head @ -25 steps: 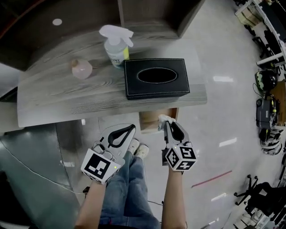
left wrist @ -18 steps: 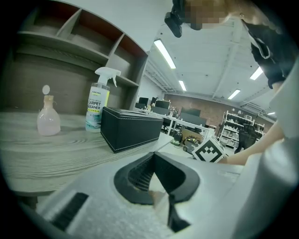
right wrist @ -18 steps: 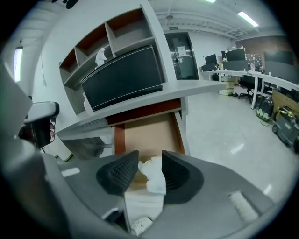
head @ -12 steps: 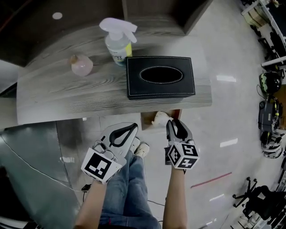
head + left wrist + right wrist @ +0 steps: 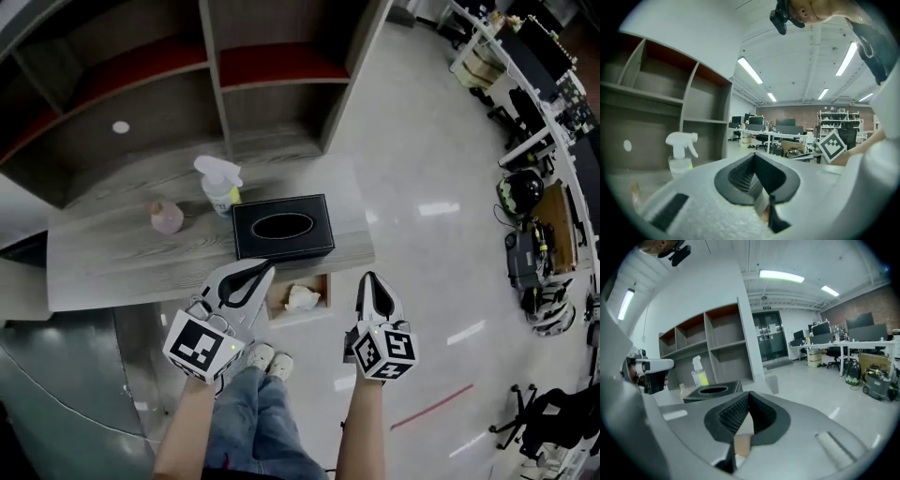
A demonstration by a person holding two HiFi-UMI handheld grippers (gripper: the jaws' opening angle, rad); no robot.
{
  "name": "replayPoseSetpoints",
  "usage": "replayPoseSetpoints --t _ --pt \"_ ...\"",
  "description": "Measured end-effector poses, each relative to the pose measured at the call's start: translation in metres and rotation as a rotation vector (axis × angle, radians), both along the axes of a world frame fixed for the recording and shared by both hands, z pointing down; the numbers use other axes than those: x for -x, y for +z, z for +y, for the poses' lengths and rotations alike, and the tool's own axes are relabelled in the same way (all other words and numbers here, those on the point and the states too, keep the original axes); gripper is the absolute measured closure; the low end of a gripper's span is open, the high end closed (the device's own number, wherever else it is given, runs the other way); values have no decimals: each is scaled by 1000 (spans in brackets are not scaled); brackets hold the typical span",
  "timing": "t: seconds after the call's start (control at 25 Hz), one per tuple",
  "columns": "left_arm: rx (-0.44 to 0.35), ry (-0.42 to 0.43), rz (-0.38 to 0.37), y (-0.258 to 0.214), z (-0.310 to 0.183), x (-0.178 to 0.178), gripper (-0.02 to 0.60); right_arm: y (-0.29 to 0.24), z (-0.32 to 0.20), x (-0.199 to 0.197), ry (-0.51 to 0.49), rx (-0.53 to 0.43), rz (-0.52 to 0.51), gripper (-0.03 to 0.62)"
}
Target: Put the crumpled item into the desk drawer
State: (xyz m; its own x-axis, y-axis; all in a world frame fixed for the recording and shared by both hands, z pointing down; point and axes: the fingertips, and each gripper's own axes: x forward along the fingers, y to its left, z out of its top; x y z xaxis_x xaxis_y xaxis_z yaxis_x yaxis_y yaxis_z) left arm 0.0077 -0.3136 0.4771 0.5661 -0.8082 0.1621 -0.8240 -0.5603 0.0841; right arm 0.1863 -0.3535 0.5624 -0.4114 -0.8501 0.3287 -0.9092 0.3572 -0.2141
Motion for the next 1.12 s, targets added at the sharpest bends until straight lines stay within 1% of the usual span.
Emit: replayPoseSetpoints --t 0.12,0.28,0.44,0.6,0.72,0.8,0.96,1.12 --pt "-80 7 -33 -50 -18 -2 577 -65 -13 -17 33 -108 -20 585" --pt "-191 6 -38 -111 -40 -3 577 -140 -27 -35 74 -247 -44 585" --pt "-268 17 -48 -164 -41 -17 577 -210 -24 -50 90 -365 -63 585" --pt "-321 -2 -49 -203 -47 -26 577 -263 -19 -54 83 -484 -71 585" --pt "-339 -8 -27 -227 -42 -37 577 -290 -4 -60 77 -521 -67 585" --pt "-351 -2 -22 -236 -40 -42 577 -298 0 -61 76 -534 -63 585" --pt "-355 9 -22 -235 -40 -50 577 -298 4 -64 71 -541 -50 585" --pt "-348 8 -20 -234 -38 -53 577 -298 7 -64 61 -537 -57 585"
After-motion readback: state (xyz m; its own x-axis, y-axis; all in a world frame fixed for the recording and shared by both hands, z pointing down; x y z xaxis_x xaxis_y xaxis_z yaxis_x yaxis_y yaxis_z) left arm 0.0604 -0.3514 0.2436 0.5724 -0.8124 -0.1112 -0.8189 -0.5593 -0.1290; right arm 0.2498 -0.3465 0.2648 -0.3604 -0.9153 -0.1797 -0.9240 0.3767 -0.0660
